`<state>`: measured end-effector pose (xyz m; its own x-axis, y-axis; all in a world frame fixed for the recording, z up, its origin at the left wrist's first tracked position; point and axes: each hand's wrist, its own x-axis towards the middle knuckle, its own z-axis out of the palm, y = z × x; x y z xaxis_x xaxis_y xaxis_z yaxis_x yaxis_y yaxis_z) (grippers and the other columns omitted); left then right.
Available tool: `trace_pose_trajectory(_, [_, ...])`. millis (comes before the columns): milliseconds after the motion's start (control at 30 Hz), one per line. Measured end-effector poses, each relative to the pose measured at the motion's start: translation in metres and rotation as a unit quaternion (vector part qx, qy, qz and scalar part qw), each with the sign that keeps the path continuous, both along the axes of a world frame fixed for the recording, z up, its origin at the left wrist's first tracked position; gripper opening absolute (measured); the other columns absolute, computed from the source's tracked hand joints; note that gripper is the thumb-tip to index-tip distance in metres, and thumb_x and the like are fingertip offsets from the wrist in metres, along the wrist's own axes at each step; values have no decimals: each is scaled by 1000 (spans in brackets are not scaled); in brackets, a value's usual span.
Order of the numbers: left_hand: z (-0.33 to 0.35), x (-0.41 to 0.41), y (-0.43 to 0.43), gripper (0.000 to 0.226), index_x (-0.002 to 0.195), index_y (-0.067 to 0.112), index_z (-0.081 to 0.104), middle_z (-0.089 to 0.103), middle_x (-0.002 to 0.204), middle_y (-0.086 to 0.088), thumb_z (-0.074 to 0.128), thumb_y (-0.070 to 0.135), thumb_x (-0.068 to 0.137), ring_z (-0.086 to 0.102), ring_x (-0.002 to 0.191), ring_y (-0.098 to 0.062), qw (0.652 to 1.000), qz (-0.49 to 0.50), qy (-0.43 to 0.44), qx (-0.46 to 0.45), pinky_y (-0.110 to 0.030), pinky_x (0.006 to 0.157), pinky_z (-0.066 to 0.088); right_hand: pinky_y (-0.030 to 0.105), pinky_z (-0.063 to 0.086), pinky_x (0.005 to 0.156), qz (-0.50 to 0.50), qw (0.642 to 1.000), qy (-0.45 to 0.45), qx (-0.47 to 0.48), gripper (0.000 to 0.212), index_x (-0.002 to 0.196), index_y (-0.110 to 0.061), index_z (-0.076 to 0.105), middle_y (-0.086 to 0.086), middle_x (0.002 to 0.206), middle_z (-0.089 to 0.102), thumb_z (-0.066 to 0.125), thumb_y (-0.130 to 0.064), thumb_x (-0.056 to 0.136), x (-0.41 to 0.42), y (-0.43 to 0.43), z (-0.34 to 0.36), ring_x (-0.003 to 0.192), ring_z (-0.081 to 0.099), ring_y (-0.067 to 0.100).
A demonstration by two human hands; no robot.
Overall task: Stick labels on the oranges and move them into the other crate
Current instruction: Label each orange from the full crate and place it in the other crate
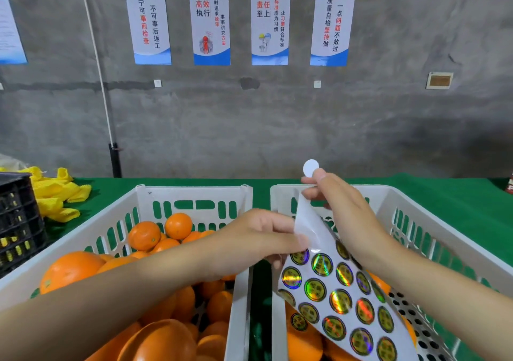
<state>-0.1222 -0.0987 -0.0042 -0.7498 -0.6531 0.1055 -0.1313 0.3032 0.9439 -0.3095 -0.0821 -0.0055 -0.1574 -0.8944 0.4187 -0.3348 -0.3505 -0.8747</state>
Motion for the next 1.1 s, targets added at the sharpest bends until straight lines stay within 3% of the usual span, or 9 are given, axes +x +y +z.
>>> trace_pose_trajectory(100, [-1, 0, -3, 30, 113, -6, 70, 73, 101, -23, 63, 16, 94, 62, 77, -29, 999, -28, -10, -14, -42, 78, 53, 31, 44, 69, 46, 992, -7, 114, 53, 88, -38, 74, -5, 76, 73, 38, -76, 79, 5, 1, 2, 72, 67, 7])
trace_pose_trajectory(167, [-3, 0, -7, 30, 110, -11, 69, 69, 84, -14, 64, 15, 96, 50, 60, -12, 999, -21, -14, -23, -18, 61, 43, 29, 41, 64, 34, 989, 47, 137, 56, 78, -37, 75, -9, 69, 72, 33, -71, 92, 7, 1, 2, 59, 66, 3])
trace_pose_trajectory(300, [-1, 5, -13, 26, 84, 8, 77, 69, 68, 2, 65, 28, 94, 49, 49, -2, 999, -9, -26, -46, -13, 48, 34, 29, 42, 64, 10, 982, 79, 174, 71, 84, -23, 76, -6, 69, 73, 25, -72, 94, 3, -1, 0, 56, 66, 4])
trace_pose_trajectory(433, [-1, 12, -44, 38, 69, 15, 76, 67, 57, -5, 58, 34, 97, 47, 44, -8, 978, 200, 47, -25, -15, 45, 36, 32, 46, 69, 44, 968, 100, 224, 94, 99, -1, 66, 6, 65, 67, 29, -86, 81, -1, -4, -2, 56, 67, 13])
trace_pose_trajectory(500, [-6, 30, -65, 43, 70, 11, 73, 64, 54, -1, 50, 29, 102, 50, 50, -12, 947, 281, -78, -132, -20, 49, 40, 34, 48, 73, 73, 964, 106, 234, 102, 99, 0, 66, 5, 65, 68, 30, -92, 73, 0, -2, -4, 60, 70, 18])
trace_pose_trajectory(633, [-26, 72, -94, 26, 73, 22, 58, 62, 76, 5, 53, 36, 95, 57, 75, -14, 787, 238, -469, -322, -29, 63, 45, 33, 44, 72, 85, 963, 125, 223, 95, 93, -13, 73, 0, 64, 70, 31, -94, 68, 1, 0, -7, 62, 71, 11])
trace_pose_trajectory(800, [-31, 85, -105, 33, 108, 24, 61, 63, 98, 4, 62, 51, 90, 57, 87, -17, 773, 170, -582, -185, -30, 76, 46, 32, 45, 72, 91, 968, 134, 189, 95, 96, -15, 71, 0, 64, 66, 32, -96, 65, 1, 2, -8, 68, 71, 10])
trace_pose_trajectory(933, [-37, 80, -105, 61, 135, 21, 50, 59, 130, -3, 58, 61, 90, 57, 114, -23, 735, 171, -638, -149, -34, 94, 47, 26, 38, 94, 95, 970, 143, 170, 106, 104, -6, 65, 14, 112, 65, 31, -99, 64, 1, 1, -14, 101, 62, 28])
trace_pose_trajectory(1100, [-50, 47, -98, 23, 109, 20, 61, 50, 98, 0, 51, 38, 99, 49, 87, -17, 695, 138, -680, -187, -26, 79, 39, 16, 35, 65, 102, 975, 136, 145, 84, 90, -21, 73, 10, 118, 61, 32, -92, 72, 4, 5, -14, 96, 59, 0])
